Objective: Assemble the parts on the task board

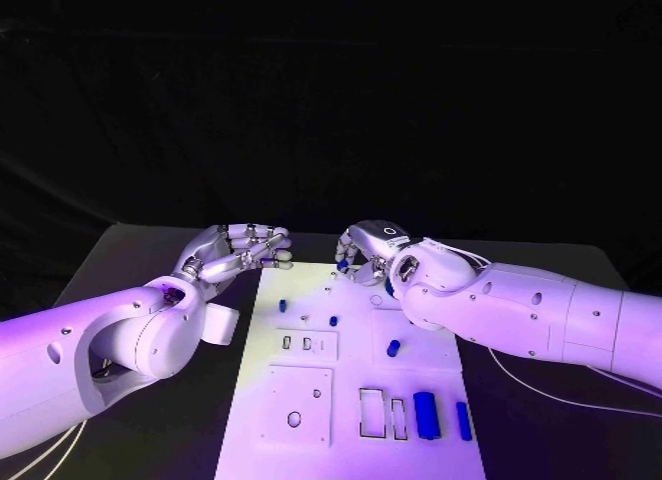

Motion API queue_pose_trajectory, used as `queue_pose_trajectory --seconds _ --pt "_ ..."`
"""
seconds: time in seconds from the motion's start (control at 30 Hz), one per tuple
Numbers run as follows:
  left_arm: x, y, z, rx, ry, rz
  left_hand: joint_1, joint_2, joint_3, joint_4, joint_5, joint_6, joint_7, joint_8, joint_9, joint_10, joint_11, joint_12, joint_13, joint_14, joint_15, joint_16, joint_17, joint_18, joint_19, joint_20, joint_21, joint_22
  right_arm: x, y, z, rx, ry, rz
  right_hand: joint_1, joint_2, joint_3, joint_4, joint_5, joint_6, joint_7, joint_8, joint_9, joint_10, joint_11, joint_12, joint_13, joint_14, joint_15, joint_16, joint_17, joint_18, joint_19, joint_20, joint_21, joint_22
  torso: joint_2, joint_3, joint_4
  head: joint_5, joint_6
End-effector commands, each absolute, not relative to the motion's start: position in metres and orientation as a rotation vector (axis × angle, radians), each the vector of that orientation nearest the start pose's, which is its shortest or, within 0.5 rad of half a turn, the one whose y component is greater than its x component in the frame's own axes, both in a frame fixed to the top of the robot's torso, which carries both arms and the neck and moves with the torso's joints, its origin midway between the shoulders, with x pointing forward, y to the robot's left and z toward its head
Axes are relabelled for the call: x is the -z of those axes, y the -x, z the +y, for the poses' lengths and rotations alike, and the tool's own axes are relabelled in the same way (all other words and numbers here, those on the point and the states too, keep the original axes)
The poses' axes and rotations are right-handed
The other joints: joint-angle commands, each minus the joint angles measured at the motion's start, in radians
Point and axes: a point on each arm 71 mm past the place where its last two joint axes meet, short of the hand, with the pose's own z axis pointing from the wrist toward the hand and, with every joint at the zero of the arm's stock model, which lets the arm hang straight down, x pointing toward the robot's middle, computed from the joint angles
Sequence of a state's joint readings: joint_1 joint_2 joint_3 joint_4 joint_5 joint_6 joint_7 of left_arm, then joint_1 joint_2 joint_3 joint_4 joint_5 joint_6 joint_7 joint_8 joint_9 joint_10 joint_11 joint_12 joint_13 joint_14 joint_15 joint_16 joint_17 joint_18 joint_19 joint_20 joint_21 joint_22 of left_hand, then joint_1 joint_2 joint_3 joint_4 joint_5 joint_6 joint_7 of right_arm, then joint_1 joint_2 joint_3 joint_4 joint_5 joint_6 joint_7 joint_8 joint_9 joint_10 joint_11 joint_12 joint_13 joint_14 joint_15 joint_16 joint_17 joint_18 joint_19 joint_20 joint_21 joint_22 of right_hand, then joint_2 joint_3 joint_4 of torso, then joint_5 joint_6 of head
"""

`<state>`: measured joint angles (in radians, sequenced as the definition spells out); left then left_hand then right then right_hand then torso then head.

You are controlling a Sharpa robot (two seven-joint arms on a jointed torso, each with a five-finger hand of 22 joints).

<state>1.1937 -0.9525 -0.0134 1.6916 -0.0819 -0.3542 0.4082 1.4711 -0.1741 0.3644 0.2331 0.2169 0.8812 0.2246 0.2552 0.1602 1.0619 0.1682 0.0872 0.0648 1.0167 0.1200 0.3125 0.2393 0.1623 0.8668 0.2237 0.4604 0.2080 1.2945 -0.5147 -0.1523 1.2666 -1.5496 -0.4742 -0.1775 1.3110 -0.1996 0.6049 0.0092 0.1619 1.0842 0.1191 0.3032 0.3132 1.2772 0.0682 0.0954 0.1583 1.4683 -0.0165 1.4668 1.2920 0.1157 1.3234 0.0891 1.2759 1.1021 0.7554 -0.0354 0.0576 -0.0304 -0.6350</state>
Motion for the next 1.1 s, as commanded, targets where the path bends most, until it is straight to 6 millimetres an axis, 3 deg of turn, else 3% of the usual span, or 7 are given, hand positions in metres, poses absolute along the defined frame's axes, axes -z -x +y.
queue_pose_trajectory --seconds 0.03,0.2,1.1 --pt "0.154 -0.459 0.211 1.601 0.998 1.408 -0.003 -0.002 0.007 -0.001 -0.004 -0.005 0.008 -0.005 -0.002 -0.001 0.005 -0.004 0.001 -0.003 0.003 -0.004 0.002 0.019 0.005 0.001 0.005 0.002 0.176 -0.528 -0.104 -0.577 0.271 1.48 0.014 0.015 0.001 -0.006 0.004 -0.008 0.0 0.002 0.065 0.013 -0.016 -0.004 0.015 0.054 -0.005 0.007 0.001 -0.02 -0.003 -0.004 0.002 -0.001 0.003 -0.0003 0.0021 0.001 -0.002" --pt "0.153 -0.459 0.211 1.6 0.998 1.407 -0.003 -0.002 0.007 -0.001 -0.004 -0.005 0.008 -0.005 -0.002 -0.001 0.005 -0.004 0.001 -0.003 0.003 -0.004 0.002 0.019 0.005 0.001 0.005 0.002 0.179 -0.528 -0.1 -0.58 0.274 1.495 0.013 0.015 0.001 -0.006 0.004 -0.01 0.001 0.001 0.067 0.012 -0.015 -0.005 0.015 0.054 -0.004 0.007 0.0 -0.02 -0.003 -0.004 0.003 -0.001 0.004 -0.0022 0.0053 0.002 -0.004" --pt "0.152 -0.46 0.211 1.601 0.993 1.403 -0.001 -0.002 0.01 -0.003 -0.005 -0.007 0.009 -0.006 -0.002 -0.002 0.006 -0.008 0.001 -0.005 0.004 -0.006 0.003 0.018 0.004 0.001 0.007 0.002 0.189 -0.531 -0.095 -0.561 0.281 1.568 0.004 0.009 0.002 -0.004 0.001 -0.019 0.003 0.0 0.073 0.008 -0.013 -0.008 0.017 0.053 -0.002 0.005 -0.007 -0.018 -0.01 -0.002 -0.004 -0.009 0.009 -0.0029 0.005 0.005 -0.013"
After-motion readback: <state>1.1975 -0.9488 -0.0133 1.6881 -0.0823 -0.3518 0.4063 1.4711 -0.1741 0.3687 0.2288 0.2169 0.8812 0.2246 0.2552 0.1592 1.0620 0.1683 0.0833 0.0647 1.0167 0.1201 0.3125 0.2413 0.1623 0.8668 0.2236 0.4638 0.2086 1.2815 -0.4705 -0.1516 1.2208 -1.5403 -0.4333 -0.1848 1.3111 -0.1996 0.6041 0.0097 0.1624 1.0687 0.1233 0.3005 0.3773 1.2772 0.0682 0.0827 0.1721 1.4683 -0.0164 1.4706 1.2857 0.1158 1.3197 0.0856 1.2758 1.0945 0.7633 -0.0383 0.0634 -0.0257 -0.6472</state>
